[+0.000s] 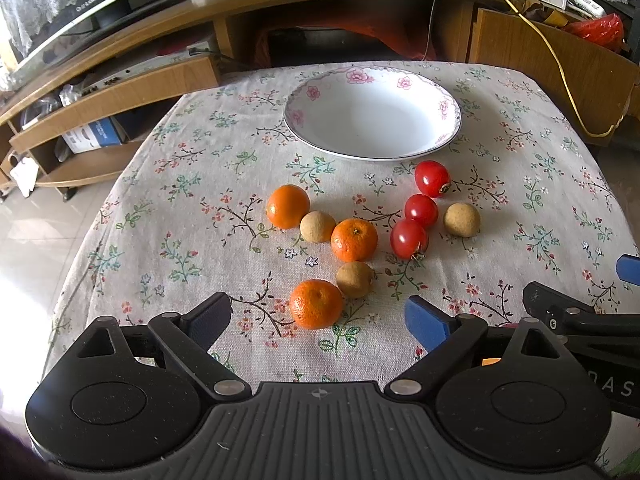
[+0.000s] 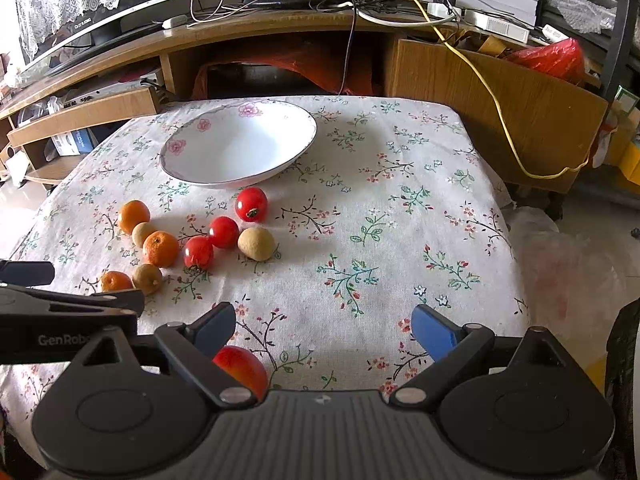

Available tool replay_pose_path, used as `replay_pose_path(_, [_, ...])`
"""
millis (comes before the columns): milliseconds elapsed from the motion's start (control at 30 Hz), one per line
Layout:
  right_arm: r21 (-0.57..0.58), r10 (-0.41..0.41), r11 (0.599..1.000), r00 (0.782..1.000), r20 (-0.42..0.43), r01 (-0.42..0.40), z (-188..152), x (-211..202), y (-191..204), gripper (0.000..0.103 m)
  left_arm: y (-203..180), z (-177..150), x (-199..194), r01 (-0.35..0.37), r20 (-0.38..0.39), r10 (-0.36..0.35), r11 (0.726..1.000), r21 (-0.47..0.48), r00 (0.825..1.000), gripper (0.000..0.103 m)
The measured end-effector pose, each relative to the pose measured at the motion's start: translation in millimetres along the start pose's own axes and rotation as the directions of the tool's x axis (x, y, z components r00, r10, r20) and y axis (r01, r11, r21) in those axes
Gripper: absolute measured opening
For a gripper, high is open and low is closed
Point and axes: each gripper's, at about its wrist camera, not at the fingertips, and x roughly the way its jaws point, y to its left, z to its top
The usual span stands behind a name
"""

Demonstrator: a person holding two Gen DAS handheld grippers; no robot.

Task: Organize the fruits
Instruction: 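Grasp the large red tomato with the right gripper while the left gripper grasps a mandarin orange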

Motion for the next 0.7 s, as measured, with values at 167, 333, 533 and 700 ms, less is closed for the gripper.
replay_pose_path(167, [0.000,0.006,1.000,1.000,-0.004,-0.006,-1.3,0.1,0.2,0.094,-0.6,-0.4,-0.2,0.000,0.001,0.000,1.000,0.005,1.000,0.096])
replay_pose_path(333, [-0.001,0.014,1.000,1.000,-0.009,-0.014,-1.5,0.8,-0.3,0.094,-0.2,-1.4,-0.3,0.005,-0.001,-0.005,1.000,0.010,1.000,0.096])
replay_pose_path(533, [-0.008,0.030,1.000,0.999,-0.021,-0.030,-2.4,1.3,-1.3,0.094,0.9,-2.0,0.2,0.023,0.001,-0.023,0.999,0.024,1.000,0.097])
replay_pose_path(700, [-0.028,0.052,0.998,0.998,-0.042,-0.053,-6.8,0.4,0.4,0.094,7.9,-5.0,2.3,0.028,-0.003,-0.028,0.999,0.020,1.000,0.097])
